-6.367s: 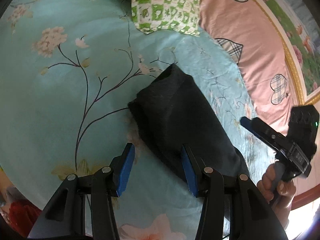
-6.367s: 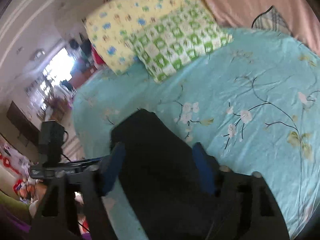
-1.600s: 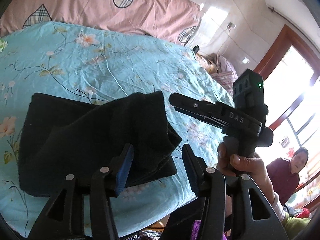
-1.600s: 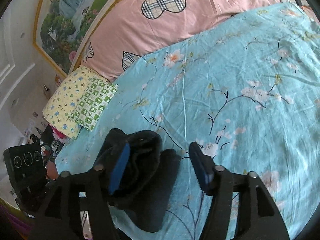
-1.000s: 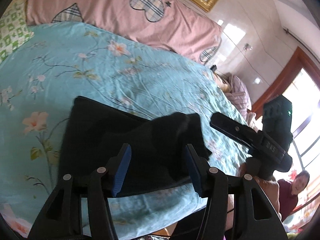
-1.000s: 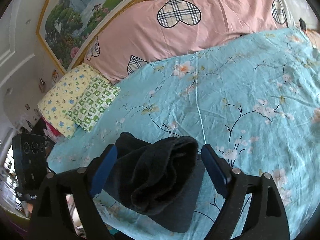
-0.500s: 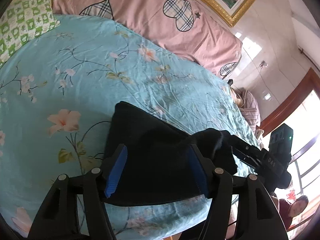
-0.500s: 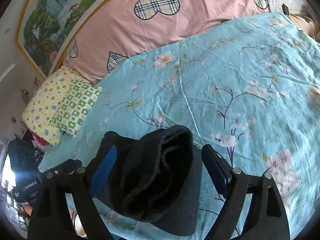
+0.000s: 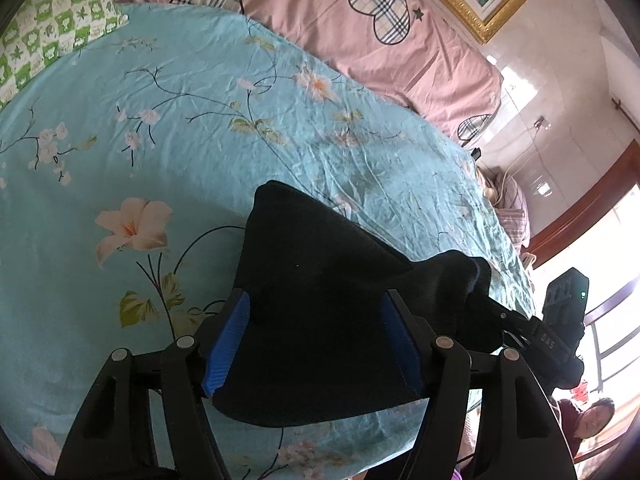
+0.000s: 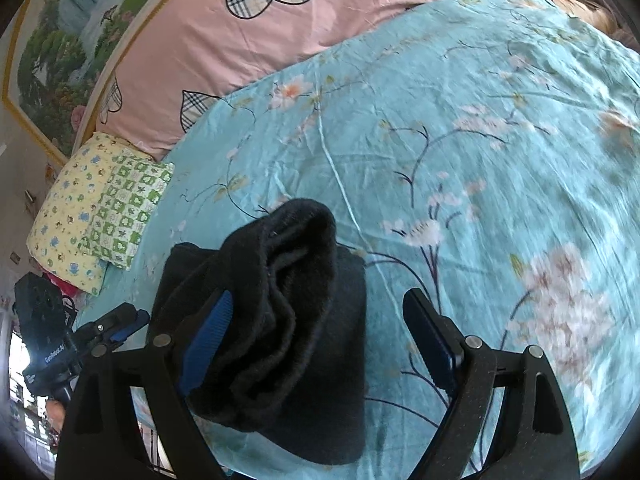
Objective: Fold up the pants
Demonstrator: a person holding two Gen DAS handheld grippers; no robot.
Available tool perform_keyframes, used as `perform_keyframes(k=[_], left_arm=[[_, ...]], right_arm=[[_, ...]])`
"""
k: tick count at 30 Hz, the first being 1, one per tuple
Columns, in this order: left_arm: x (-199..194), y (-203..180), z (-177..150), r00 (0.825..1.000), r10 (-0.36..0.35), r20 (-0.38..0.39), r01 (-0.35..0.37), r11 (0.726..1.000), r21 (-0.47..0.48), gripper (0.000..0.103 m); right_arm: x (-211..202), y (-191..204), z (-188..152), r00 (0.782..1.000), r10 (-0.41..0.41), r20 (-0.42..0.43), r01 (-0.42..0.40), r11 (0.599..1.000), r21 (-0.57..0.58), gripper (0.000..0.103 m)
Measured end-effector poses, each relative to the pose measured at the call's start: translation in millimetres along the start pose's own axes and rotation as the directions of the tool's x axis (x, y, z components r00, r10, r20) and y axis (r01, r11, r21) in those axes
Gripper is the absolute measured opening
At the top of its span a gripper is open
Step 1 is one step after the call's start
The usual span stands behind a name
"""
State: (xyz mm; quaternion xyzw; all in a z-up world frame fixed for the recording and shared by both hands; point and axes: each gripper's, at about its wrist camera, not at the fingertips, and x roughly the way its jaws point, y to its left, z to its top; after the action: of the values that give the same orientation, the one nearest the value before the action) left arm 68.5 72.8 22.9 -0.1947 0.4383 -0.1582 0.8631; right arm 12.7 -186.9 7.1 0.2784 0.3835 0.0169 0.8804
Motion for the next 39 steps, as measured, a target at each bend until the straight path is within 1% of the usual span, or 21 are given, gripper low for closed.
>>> perform_keyframes(k=[3, 12, 18, 25, 28, 32, 34, 35, 36, 39], left_arm=[[5, 3, 1, 1.000, 0.011, -0.008, -0.011, 1.000, -0.002, 0.069], [20, 17, 1, 0.999, 0.024, -0.046, -0.026, 0.999, -0.028, 0.069], [32, 27, 2, 0.997, 0.031, -0.070, -0.034, 0.998, -0.044, 0.069], [45, 34, 6, 0.995, 0.024, -0.093, -0.029, 0.998, -0.058, 0.070], [52, 41, 5, 0.994, 0.000, -0.109, -0.010, 0.996, -0.086, 0.070], [56, 46, 5, 0.993, -0.022, -0.113, 0.012, 0.996, -0.092, 0.067], [57, 45, 5, 0.993, -0.032, -0.113, 0.022, 0.996, -0.083, 0.060], [59, 45, 5, 0.992, -0.047, -0.119, 0.037, 0.995, -0.088, 0.052], [60, 45, 4, 0.991, -0.057, -0.124, 0.045, 0.994, -0.098, 0.050], [60, 42, 5, 0.992, -0.046, -0.119, 0.035, 0.995, -0.094, 0.045]], right_arm=[[-2, -5, -5, 1.000, -0.002, -0.003, 0.002, 1.000, 0.022, 0.087], [-3, -11, -15, 1.000, 0.007, -0.012, -0.007, 1.000, 0.027, 0.087], [-2, -12, -19, 0.999, 0.041, -0.014, -0.040, 0.999, 0.030, 0.082], [-1, -12, -23, 0.998, 0.068, -0.017, -0.067, 0.997, 0.023, 0.081], [1, -14, -23, 0.996, 0.090, -0.023, -0.090, 0.996, 0.026, 0.079], [3, -18, -25, 0.990, 0.137, -0.034, -0.136, 0.990, 0.035, 0.076], [4, -19, -25, 0.986, 0.159, -0.041, -0.157, 0.987, 0.032, 0.073], [4, -20, -25, 0.984, 0.171, -0.046, -0.170, 0.985, 0.033, 0.072], [5, -21, -26, 0.982, 0.183, -0.050, -0.181, 0.983, 0.034, 0.071], [8, -21, -28, 0.974, 0.218, -0.061, -0.216, 0.975, 0.046, 0.066]])
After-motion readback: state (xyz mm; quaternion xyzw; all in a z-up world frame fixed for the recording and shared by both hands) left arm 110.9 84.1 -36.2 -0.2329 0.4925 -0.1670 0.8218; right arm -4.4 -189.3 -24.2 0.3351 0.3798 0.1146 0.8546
